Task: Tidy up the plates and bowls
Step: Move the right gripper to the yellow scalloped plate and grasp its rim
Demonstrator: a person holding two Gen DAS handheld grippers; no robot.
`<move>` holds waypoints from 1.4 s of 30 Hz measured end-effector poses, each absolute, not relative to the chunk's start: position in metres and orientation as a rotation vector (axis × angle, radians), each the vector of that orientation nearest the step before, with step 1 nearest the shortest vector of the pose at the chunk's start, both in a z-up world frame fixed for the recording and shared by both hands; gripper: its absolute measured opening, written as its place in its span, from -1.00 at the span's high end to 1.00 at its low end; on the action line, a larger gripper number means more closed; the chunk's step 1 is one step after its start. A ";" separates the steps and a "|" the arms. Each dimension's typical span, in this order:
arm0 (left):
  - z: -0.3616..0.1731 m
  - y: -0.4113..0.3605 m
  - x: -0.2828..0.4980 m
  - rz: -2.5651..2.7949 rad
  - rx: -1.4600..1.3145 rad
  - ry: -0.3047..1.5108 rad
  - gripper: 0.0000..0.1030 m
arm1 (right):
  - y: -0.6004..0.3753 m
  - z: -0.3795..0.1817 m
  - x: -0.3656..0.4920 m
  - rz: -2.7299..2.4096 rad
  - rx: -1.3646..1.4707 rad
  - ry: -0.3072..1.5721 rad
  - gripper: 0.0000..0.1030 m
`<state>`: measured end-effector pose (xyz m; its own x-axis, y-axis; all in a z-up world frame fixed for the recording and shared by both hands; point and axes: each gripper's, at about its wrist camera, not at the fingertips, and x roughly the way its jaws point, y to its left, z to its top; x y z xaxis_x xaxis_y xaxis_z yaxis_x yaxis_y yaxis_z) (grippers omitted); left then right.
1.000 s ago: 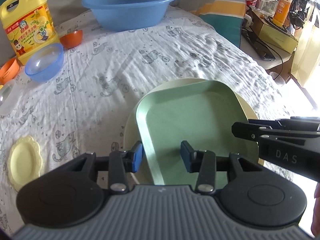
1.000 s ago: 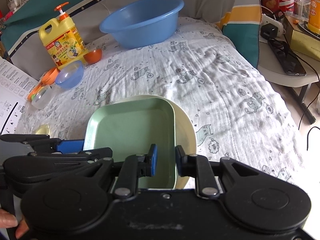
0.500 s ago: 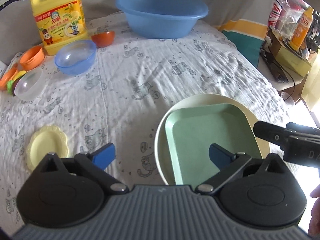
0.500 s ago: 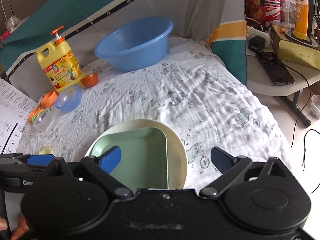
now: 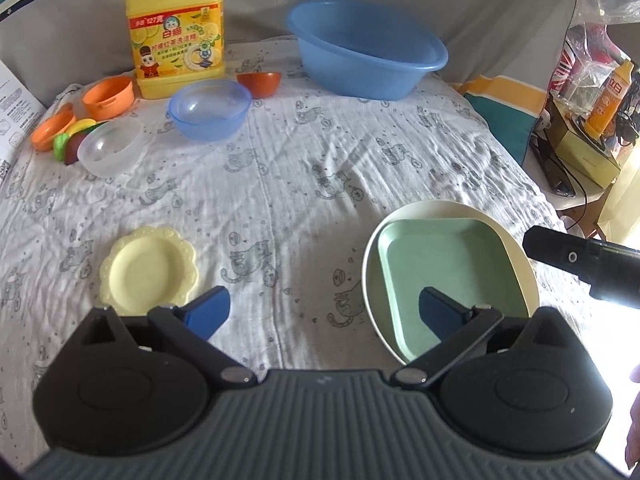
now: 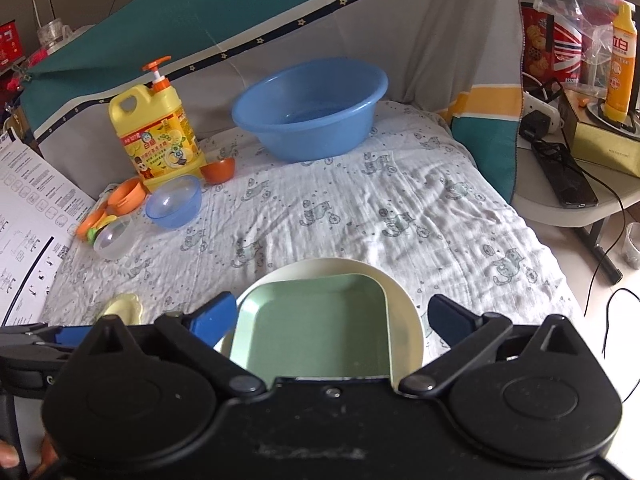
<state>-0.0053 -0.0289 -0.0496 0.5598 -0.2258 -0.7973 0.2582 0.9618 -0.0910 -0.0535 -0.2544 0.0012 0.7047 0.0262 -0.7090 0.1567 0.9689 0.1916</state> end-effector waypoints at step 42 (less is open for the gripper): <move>-0.106 0.143 0.050 -0.159 -0.135 0.988 0.01 | -0.052 -0.072 0.078 0.316 0.207 1.079 0.17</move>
